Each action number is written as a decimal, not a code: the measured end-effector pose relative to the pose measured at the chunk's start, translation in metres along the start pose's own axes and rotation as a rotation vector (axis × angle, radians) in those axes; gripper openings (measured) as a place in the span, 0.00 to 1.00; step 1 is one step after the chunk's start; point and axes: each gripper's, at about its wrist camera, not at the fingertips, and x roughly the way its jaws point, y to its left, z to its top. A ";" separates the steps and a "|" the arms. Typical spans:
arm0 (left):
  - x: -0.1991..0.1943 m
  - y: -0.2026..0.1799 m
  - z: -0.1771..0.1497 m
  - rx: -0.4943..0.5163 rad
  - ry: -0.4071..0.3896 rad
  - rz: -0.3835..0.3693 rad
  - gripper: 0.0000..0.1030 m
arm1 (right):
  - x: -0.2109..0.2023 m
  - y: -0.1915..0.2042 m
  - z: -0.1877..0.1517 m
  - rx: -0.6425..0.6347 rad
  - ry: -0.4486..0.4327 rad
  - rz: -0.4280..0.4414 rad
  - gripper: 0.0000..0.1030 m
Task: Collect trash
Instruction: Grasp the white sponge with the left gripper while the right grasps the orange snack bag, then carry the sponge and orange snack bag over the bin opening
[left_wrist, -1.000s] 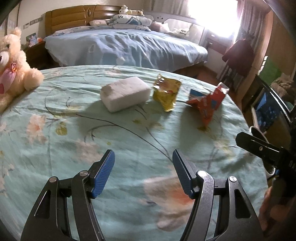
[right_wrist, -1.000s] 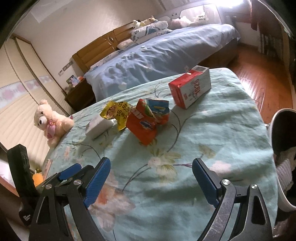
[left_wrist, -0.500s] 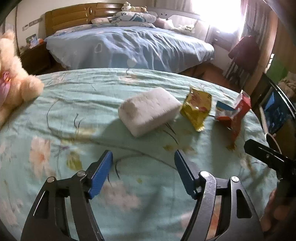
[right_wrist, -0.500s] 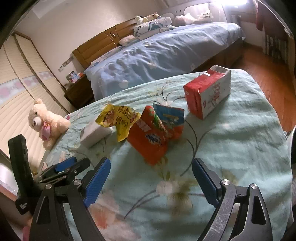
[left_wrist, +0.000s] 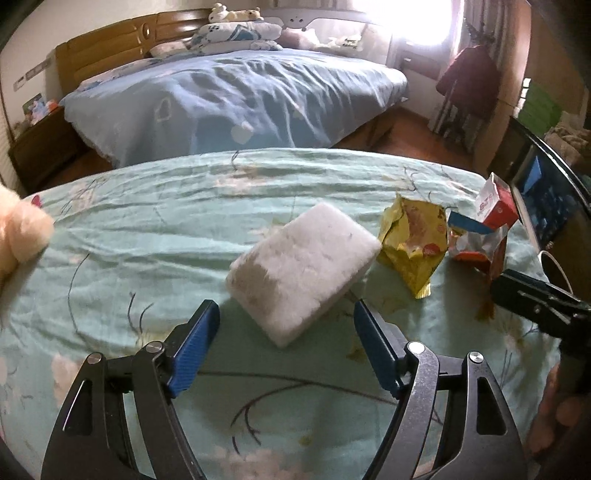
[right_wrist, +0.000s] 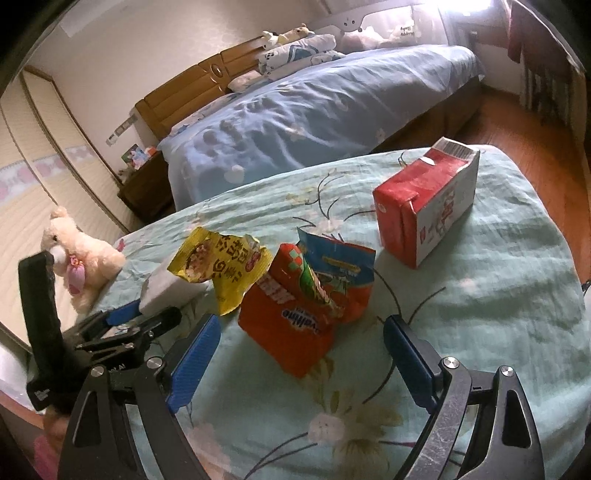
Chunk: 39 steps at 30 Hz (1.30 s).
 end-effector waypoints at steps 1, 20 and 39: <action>0.000 0.000 0.001 0.003 -0.003 -0.002 0.75 | 0.001 0.001 0.000 -0.004 -0.001 -0.014 0.88; -0.025 -0.021 -0.025 0.026 -0.033 0.042 0.53 | -0.014 0.007 -0.012 -0.042 -0.006 -0.028 0.19; -0.093 -0.068 -0.082 -0.088 -0.084 -0.014 0.53 | -0.087 -0.004 -0.065 -0.038 -0.022 0.016 0.19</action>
